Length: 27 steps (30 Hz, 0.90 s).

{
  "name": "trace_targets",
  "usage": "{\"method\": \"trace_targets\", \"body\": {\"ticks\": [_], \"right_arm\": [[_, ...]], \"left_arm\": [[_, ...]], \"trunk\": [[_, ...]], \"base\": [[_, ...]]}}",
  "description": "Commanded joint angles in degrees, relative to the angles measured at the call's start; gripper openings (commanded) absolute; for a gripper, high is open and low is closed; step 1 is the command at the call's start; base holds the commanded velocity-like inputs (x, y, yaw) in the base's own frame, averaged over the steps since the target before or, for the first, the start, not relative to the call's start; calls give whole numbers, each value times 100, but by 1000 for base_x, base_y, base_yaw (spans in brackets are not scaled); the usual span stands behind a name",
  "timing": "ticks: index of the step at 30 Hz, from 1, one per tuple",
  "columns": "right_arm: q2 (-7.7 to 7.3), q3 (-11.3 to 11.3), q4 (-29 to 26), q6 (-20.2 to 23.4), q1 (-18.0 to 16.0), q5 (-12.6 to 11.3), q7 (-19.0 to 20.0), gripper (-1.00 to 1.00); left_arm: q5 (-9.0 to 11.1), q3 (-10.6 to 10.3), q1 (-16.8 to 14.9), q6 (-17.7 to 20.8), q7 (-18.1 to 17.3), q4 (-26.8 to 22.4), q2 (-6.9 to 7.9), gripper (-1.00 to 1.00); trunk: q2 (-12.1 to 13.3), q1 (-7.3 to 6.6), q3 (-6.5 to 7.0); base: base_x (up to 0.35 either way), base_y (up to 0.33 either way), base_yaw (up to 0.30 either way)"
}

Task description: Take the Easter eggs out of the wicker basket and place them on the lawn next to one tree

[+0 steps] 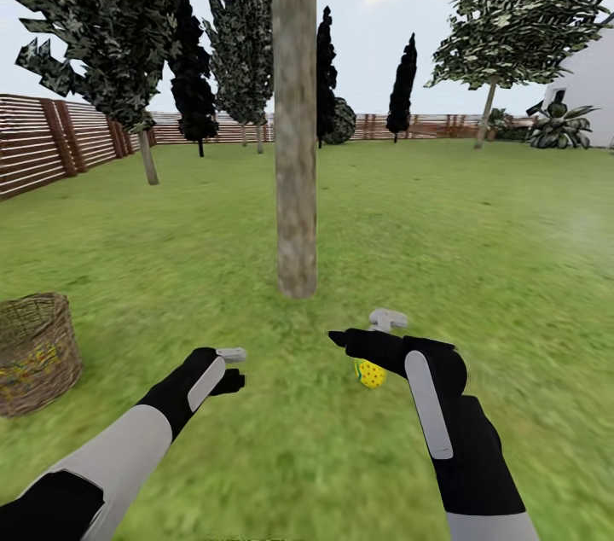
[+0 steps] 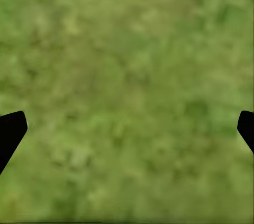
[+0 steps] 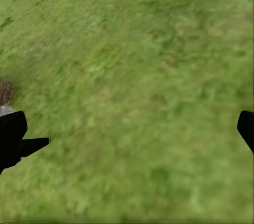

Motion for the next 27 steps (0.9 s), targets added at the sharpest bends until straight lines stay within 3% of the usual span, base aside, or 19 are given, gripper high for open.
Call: {"method": "trace_targets", "body": {"ticks": [1, 15, 27], "right_arm": [[1, -1, -6, 24, -3, -14, -16, 100], [9, 0, -6, 24, -3, -14, -16, 100], [5, 0, -6, 24, -3, -14, -17, 100]], "left_arm": [[60, -41, -4, 11, 51, -8, 6, 100], [60, -40, -4, 11, 57, -16, 6, 100], [60, -40, -4, 16, 46, -16, 6, 100]], "trunk": [[-1, -5, 10], [18, -41, 225], [498, -304, 359]], "base": [[-70, 0, 210], [-15, 0, 210], [0, 0, 210]]}}
